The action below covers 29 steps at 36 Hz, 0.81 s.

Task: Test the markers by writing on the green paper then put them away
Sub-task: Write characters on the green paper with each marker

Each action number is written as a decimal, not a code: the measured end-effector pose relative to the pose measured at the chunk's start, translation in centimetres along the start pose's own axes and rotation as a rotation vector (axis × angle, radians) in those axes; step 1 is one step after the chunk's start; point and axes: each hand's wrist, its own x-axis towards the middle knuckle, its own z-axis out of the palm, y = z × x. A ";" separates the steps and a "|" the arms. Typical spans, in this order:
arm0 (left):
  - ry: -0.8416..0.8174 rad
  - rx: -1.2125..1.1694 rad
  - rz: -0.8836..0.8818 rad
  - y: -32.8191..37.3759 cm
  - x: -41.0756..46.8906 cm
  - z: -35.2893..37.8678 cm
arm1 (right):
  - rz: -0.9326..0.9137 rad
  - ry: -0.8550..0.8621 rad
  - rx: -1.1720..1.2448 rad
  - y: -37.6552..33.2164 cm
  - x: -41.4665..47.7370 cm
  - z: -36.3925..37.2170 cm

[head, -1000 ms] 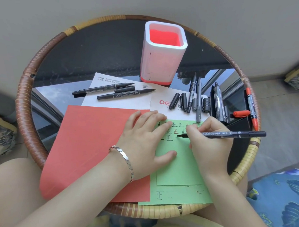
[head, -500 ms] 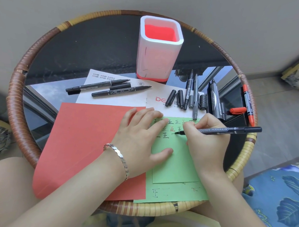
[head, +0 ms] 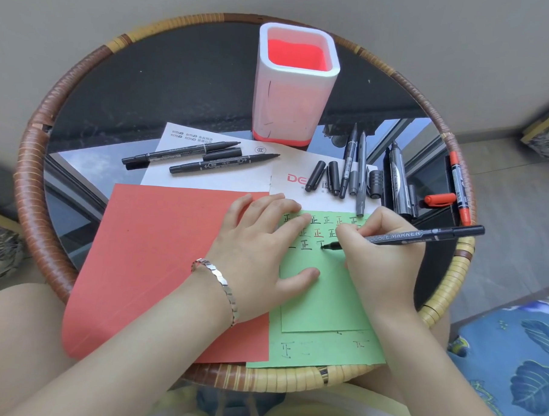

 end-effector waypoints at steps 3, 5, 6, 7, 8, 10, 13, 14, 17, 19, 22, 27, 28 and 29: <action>-0.001 0.000 0.002 0.0 0.1 0.0 | 0.006 0.024 0.016 0.0 0.1 0.1; -0.001 -0.001 0.001 0.0 0.0 0.0 | 0.005 0.027 0.016 0.0 0.1 0.1; -0.001 -0.003 0.000 0.0 0.0 0.0 | 0.002 0.025 0.014 0.0 0.1 0.1; -0.001 -0.005 -0.001 0.0 0.0 0.0 | -0.003 0.023 0.012 0.0 0.0 0.0; -0.002 -0.005 0.001 0.0 0.0 0.0 | -0.008 0.022 0.008 0.0 0.0 0.0; -0.002 -0.004 0.004 0.0 0.0 0.0 | -0.014 0.026 0.001 0.1 0.1 0.0; 0.003 -0.013 0.005 -0.1 0.0 0.1 | -0.001 0.027 0.021 0.2 0.1 0.0; 0.005 -0.013 0.006 -0.1 0.0 0.1 | 0.002 0.024 0.032 0.1 0.1 0.0; 0.006 -0.009 0.008 -0.1 0.0 0.1 | -0.005 0.009 0.035 -0.2 0.0 0.0; 0.010 -0.010 0.011 -0.1 0.0 0.1 | -0.002 -0.006 0.024 -0.4 -0.1 0.1; 0.016 -0.010 0.013 -0.1 0.0 0.2 | 0.002 -0.016 0.013 -0.4 -0.1 0.1; 0.013 -0.014 0.012 -0.1 0.0 0.1 | -0.001 -0.022 0.015 -0.2 -0.1 -0.1; 0.012 -0.015 0.010 -0.1 0.0 0.1 | 0.006 -0.017 0.028 -0.2 -0.2 -0.1; 0.010 -0.016 0.009 -0.1 0.0 0.1 | 0.012 -0.011 0.040 -0.3 -0.2 -0.1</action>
